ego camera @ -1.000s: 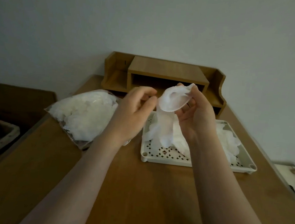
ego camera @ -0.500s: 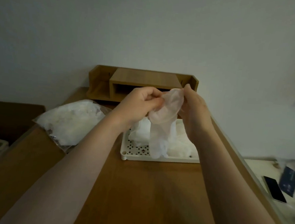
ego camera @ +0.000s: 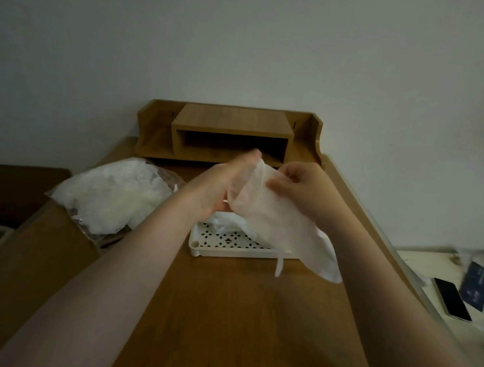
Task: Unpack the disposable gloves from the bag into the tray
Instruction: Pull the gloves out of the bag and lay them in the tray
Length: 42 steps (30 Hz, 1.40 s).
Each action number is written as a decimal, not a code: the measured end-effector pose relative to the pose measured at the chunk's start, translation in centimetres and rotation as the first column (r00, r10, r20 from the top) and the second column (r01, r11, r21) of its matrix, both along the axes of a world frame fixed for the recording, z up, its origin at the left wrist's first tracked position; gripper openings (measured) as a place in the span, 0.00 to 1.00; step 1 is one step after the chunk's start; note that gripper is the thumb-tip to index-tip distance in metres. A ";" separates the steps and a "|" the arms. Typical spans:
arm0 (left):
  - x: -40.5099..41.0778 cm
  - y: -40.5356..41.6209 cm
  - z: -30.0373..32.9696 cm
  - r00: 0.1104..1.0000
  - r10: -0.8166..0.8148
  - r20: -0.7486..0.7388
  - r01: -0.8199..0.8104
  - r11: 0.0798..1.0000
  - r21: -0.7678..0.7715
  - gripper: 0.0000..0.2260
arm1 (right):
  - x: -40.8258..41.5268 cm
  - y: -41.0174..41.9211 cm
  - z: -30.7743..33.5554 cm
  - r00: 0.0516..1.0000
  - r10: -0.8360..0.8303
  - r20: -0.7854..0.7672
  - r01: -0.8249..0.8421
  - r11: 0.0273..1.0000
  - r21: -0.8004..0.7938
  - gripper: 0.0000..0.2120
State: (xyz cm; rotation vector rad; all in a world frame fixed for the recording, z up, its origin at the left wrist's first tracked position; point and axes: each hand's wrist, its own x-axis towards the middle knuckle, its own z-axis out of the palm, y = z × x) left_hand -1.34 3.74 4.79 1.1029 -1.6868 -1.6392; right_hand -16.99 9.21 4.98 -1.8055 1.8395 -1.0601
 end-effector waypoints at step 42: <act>-2.2 -2.9 -5.2 0.893 0.080 0.443 0.116 0.910 -0.399 0.28 | -13.5 -5.8 -4.6 0.854 0.040 0.518 -0.416 0.651 0.635 0.30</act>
